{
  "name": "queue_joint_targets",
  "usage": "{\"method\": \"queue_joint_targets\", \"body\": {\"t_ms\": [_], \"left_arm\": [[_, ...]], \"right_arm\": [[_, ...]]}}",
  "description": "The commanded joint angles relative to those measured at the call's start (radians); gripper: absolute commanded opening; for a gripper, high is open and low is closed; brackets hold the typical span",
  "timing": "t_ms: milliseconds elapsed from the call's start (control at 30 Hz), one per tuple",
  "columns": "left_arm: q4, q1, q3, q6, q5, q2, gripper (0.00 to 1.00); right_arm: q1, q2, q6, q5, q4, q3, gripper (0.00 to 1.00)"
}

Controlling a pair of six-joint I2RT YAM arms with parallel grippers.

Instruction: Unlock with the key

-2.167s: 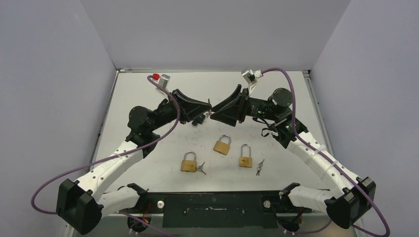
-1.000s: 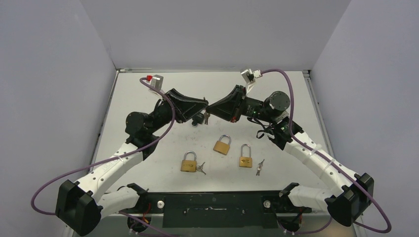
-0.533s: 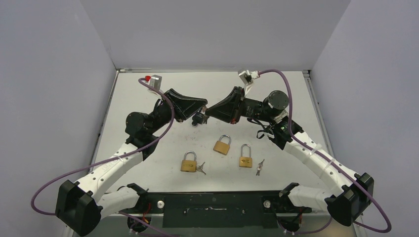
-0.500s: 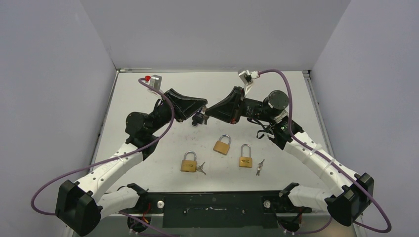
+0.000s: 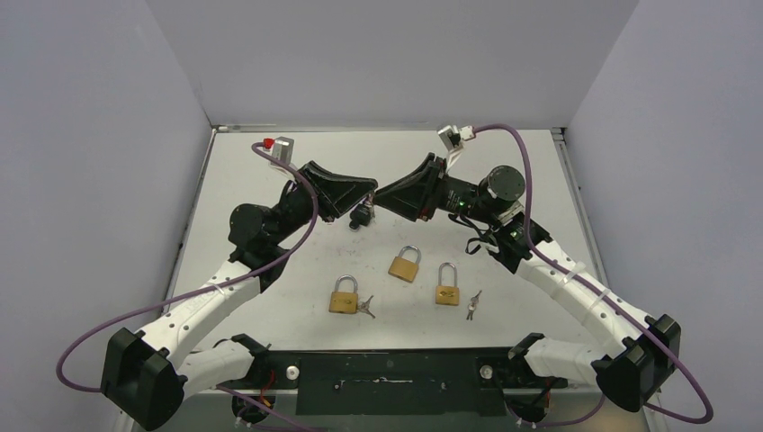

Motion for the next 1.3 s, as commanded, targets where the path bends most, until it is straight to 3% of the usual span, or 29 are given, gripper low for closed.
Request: {"method": "queue_joint_targets", "body": {"t_ms": [0,167,200,300,400,467,600,667,1000,1033,1167,1267], "left_arm": [[0.045,-0.005,0.012,0.018,-0.007,-0.016,0.00],[0.047,-0.005,0.009,0.017,-0.013,-0.020,0.00],[0.047,-0.005,0.009,0.019,-0.015,-0.021,0.00],[0.049,-0.005,0.006,0.022,-0.017,-0.023,0.00],[0.050,-0.005,0.004,0.025,-0.019,-0.025,0.00],[0.049,-0.005,0.003,0.025,-0.022,-0.025,0.00],[0.051,-0.005,0.007,0.026,-0.021,-0.023,0.00],[0.050,-0.005,0.005,0.025,-0.022,-0.022,0.00],[0.055,-0.005,-0.001,0.023,-0.042,-0.022,0.00],[0.057,-0.005,-0.001,0.022,-0.043,-0.021,0.00],[0.056,-0.005,-0.003,0.023,-0.046,-0.021,0.00],[0.001,-0.004,-0.001,0.041,-0.062,-0.039,0.02]], "right_arm": [[0.007,-0.008,0.024,0.027,0.100,-0.011,0.25],[0.009,-0.003,0.028,0.029,0.105,-0.010,0.20],[0.009,-0.005,0.033,0.029,0.113,-0.014,0.22],[0.009,-0.015,0.046,0.044,0.139,-0.028,0.43],[0.007,-0.018,0.053,0.060,0.140,-0.033,0.48],[0.007,-0.015,0.054,0.059,0.136,-0.032,0.42],[0.007,-0.006,0.047,0.052,0.125,-0.030,0.18],[0.007,-0.004,0.047,0.047,0.128,-0.029,0.10],[0.009,0.014,0.048,0.006,0.116,-0.015,0.22],[0.009,0.017,0.049,0.001,0.113,-0.014,0.21],[0.009,0.018,0.048,-0.005,0.113,-0.014,0.00],[0.003,0.015,0.036,-0.001,0.099,-0.017,0.00]]}}
